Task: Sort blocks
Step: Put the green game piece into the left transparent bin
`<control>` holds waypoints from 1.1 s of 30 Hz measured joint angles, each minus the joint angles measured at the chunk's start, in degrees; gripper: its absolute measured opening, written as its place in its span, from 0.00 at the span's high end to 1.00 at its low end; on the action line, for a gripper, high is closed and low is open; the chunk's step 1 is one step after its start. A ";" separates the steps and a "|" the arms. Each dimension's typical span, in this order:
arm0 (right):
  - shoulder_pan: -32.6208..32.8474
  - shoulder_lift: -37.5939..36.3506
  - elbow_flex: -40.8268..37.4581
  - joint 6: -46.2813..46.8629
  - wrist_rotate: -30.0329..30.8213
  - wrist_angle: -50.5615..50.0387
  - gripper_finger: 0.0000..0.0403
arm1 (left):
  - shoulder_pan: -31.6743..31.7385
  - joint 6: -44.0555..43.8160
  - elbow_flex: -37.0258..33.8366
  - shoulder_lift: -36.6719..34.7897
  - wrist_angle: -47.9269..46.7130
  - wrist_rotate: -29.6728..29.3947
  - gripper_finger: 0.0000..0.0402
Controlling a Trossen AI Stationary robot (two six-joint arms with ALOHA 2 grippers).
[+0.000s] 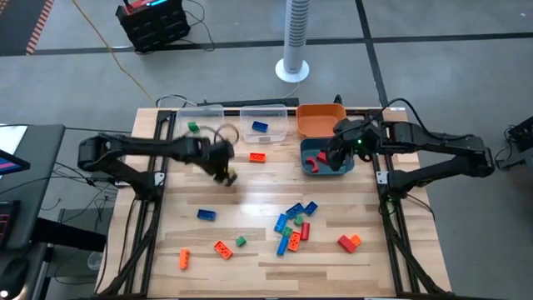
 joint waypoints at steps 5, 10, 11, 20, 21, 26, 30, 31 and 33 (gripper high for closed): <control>1.82 0.78 0.00 2.16 2.13 0.59 0.43 | 10.64 9.18 6.17 -0.02 -0.02 1.34 0.68; 2.77 2.36 -0.04 4.27 4.26 1.12 0.43 | 21.15 15.40 9.86 0.14 0.25 3.06 0.68; 2.90 2.65 -0.04 4.79 4.92 1.23 0.43 | 23.21 16.50 10.21 0.20 0.39 3.34 0.68; 3.87 8.15 -0.15 8.56 5.47 5.52 0.43 | 39.06 24.92 10.43 3.70 0.72 2.58 0.68; 4.05 8.78 -0.15 8.58 5.45 6.40 0.43 | 40.21 25.77 10.43 5.00 1.12 2.58 0.68; 3.97 11.34 -0.15 9.91 4.77 8.38 0.43 | 43.24 27.46 10.47 10.87 4.15 2.29 0.64; 3.97 11.71 -0.15 11.34 4.55 8.30 0.43 | 43.63 30.18 12.81 13.61 4.59 1.31 0.50; 3.97 11.71 -0.15 11.86 4.54 8.33 0.43 | 43.63 30.62 13.47 13.99 4.46 1.01 0.47; 3.97 11.68 -0.15 12.08 4.53 8.28 0.43 | 43.63 31.05 14.93 14.69 3.84 0.63 0.41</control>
